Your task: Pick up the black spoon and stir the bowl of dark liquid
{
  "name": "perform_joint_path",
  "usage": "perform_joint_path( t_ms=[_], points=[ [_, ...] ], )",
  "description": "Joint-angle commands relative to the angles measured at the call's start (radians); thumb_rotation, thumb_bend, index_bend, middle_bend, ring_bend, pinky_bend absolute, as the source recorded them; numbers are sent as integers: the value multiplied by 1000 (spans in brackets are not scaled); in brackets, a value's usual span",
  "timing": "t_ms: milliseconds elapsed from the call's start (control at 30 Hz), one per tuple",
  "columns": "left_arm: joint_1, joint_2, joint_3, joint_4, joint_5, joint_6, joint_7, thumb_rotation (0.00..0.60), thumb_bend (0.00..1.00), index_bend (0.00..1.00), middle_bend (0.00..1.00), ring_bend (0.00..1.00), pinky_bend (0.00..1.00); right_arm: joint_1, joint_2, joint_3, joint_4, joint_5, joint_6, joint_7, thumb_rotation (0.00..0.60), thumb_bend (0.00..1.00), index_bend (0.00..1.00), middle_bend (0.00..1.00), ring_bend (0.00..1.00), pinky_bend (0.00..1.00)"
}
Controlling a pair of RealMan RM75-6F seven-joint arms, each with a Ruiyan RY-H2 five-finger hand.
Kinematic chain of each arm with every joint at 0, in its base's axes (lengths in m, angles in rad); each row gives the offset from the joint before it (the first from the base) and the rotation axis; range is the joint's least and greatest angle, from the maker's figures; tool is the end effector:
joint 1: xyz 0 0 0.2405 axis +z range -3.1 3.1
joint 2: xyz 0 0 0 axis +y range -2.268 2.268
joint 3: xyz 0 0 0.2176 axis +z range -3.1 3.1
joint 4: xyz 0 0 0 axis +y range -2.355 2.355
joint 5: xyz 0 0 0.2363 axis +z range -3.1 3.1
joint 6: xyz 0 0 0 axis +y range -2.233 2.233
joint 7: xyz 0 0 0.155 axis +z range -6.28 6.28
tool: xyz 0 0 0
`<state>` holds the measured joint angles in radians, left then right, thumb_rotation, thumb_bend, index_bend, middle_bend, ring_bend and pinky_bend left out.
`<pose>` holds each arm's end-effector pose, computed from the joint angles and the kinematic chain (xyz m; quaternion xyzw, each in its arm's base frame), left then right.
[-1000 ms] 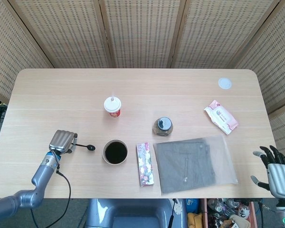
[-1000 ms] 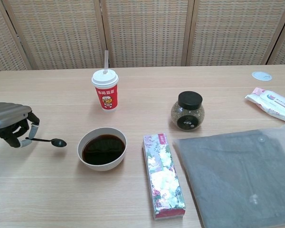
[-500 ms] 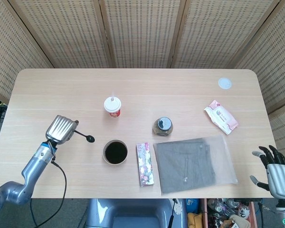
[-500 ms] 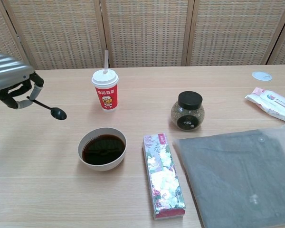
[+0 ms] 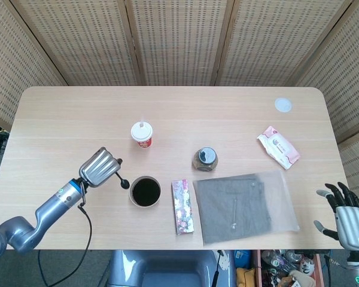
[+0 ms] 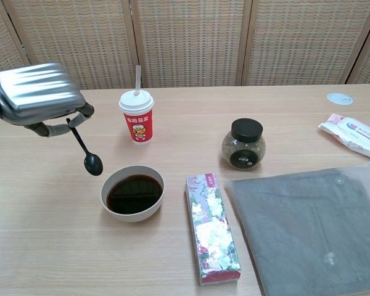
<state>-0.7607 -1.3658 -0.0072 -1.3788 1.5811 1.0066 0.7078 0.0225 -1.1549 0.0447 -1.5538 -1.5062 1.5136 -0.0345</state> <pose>-0.1508 0.3275 -0.0092 -0.8615 0.0556 -0.2275 0.4505 -0.3043 -0.1721 0.1166 0.5888 -0.3813 0.3619 0.6140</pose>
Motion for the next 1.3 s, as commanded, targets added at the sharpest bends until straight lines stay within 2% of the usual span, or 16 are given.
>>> perform_joint_path(
  t_ms=[33, 367, 900, 1300],
  points=[
    [-20, -25, 14, 20, 27, -26, 44, 600, 426, 662, 849, 795, 785, -1, 0, 0, 0, 0, 2, 1, 600, 88, 303, 265, 110, 211],
    [-57, -112, 39, 73, 71, -95, 155, 600, 427, 665, 849, 795, 785, -7, -4, -2, 11, 2, 4, 15, 600, 88, 303, 266, 110, 211],
    [-108, -218, -8, 107, 34, -159, 236, 600, 426, 665, 850, 795, 785, -19, -6, -4, 32, 8, 9, 40, 600, 88, 303, 268, 110, 211],
    [-148, -303, -65, 188, -44, -196, 261, 600, 427, 666, 850, 795, 785, -25, -7, -3, 43, 21, 4, 46, 600, 88, 303, 268, 110, 211]
  ],
)
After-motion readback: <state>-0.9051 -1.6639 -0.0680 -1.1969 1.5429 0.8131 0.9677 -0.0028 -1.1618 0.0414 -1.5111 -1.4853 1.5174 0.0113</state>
